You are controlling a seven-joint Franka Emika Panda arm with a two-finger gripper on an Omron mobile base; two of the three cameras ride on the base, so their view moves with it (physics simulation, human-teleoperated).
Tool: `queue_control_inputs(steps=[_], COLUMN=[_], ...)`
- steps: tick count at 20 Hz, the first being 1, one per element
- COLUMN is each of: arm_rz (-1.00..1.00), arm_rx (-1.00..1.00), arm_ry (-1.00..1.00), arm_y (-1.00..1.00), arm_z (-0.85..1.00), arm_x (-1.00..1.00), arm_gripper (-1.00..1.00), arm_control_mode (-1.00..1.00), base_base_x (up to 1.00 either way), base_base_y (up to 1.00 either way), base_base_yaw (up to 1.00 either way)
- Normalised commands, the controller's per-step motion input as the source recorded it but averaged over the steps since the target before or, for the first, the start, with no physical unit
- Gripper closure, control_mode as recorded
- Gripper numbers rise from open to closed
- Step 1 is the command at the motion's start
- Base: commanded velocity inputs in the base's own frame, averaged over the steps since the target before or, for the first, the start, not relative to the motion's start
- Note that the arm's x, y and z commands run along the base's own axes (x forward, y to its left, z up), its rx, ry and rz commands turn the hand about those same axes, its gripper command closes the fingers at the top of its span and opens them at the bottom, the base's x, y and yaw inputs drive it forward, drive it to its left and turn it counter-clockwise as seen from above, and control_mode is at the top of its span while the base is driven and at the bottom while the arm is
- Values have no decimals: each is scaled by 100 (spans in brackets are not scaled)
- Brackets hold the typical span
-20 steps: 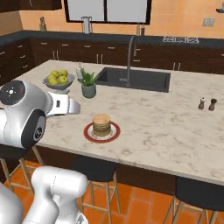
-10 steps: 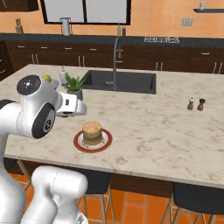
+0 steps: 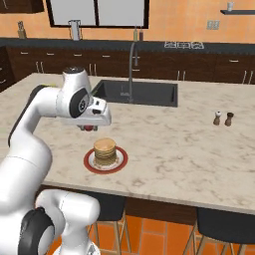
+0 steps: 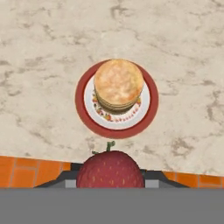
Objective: Take the strawberry from the fridge and place it on top of the pancake, located on the dining counter.
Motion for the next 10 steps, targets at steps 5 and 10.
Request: queue_control_inputs(steps=[5, 10], arm_rz=[0, 0], arm_rx=[0, -4], arm_ry=[-1, 1], arm_y=[0, 0], arm_z=[-41, -66], arm_x=[46, 19], arm_gripper=[100, 100], arm_control_mode=[-100, -100], base_base_x=[0, 0], base_base_y=[0, 0], base_base_yaw=[0, 0])
